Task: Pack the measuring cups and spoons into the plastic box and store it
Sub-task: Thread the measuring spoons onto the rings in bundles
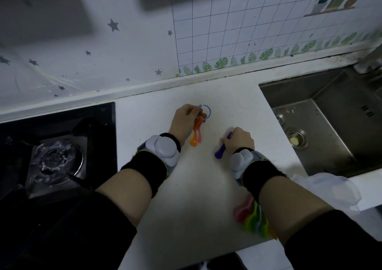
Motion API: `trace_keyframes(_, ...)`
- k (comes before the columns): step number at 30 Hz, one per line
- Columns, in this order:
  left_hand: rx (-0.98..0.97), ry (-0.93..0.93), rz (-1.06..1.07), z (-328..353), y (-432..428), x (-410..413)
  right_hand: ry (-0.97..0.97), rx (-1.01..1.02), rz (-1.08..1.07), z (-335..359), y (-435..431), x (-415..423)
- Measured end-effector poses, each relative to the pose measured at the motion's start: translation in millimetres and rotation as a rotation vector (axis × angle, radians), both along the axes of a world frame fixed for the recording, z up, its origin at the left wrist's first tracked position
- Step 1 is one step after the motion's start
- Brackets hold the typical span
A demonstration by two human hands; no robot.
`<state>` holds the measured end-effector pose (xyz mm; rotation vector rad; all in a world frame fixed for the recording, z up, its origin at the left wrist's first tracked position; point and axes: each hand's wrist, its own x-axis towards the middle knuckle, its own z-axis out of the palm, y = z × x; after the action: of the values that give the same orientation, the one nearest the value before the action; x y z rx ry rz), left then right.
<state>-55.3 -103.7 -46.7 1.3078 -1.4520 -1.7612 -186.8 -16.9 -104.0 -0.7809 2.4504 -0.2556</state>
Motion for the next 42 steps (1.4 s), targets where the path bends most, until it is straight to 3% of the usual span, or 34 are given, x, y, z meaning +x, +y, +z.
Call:
trace_keyframes(14,0.002,-0.028,-0.004,-0.6,-1.1,0.6,-0.027,0.010,-0.038,-5.2,0.5,1.1)
trace_keyframes(30,-0.105,0.033,0.081,34.1,2.2,7.4,-0.542,-0.623,-0.311,75.1,-31.0,6.6)
trace_keyframes(37,-0.169,0.057,0.089,55.0,4.7,6.7,-0.726,-0.734,-0.207,118.8,-25.5,16.7)
trace_keyframes(42,-0.183,0.098,0.092,64.6,8.7,8.4,-0.725,-0.713,-0.082,136.6,-15.5,15.3)
